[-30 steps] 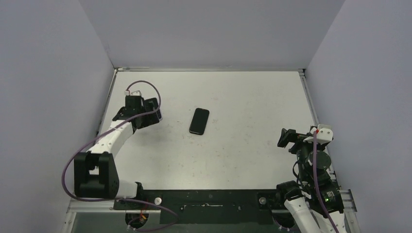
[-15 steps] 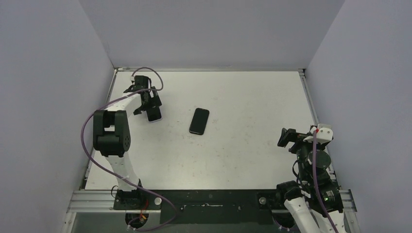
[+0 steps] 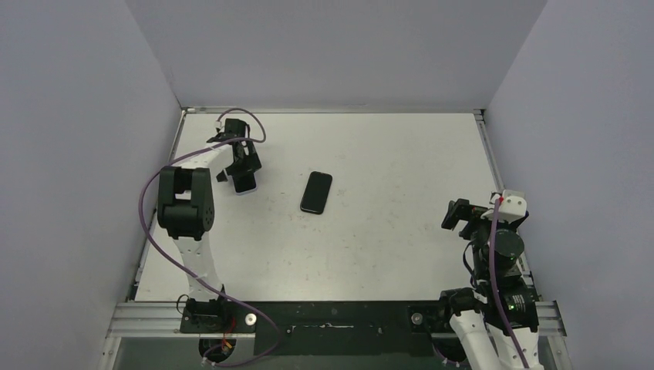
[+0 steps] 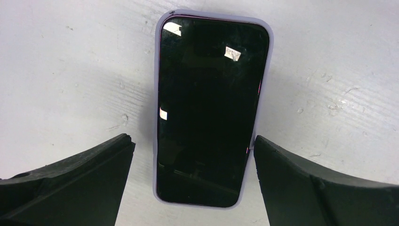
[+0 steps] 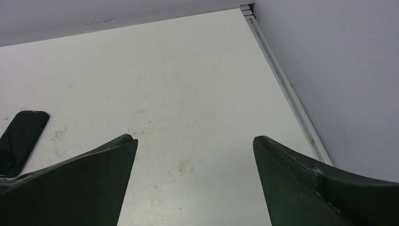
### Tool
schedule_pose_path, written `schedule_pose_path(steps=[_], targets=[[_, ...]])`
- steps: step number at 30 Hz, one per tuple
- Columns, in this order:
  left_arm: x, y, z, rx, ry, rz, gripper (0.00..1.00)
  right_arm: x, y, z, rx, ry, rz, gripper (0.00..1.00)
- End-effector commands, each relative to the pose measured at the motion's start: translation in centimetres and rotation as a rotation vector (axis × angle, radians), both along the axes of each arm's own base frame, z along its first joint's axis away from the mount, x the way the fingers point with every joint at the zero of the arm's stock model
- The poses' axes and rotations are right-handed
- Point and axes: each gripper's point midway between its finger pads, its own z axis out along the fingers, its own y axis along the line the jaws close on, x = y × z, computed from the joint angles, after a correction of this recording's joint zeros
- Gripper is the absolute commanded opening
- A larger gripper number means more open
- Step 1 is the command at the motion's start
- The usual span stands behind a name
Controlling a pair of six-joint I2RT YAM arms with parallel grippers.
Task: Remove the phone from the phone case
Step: Pick up the phone at the center of the board.
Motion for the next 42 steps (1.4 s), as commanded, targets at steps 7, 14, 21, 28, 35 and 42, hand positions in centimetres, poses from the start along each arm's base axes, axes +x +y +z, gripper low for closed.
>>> schedule_pose_path(steps=[7,14,21,28,35,42], targets=[[2.2,-0.8,-0.4,-0.048,-0.031,-0.004,0.95,0.7,0.4,1.2,-0.006,-0.040,0.029,1.00],[1.5,-0.8,-1.9,-0.058,0.014,-0.029,0.79,0.7,0.4,1.2,-0.006,-0.043,0.029,1.00],[0.1,-1.2,-0.9,-0.055,0.019,-0.113,0.34,0.7,0.6,1.2,-0.012,-0.041,0.038,1.00],[-2.3,-4.2,2.1,-0.077,-0.040,-0.284,0.07,1.9,1.8,2.0,-0.003,-0.002,0.089,1.00],[-5.3,-9.6,6.2,-0.040,-0.138,-0.545,0.00,3.4,7.7,2.8,0.097,0.085,0.381,1.00],[-9.2,-15.2,10.6,0.008,-0.316,-0.834,0.00,3.4,11.8,-0.2,0.187,0.307,0.588,1.00]])
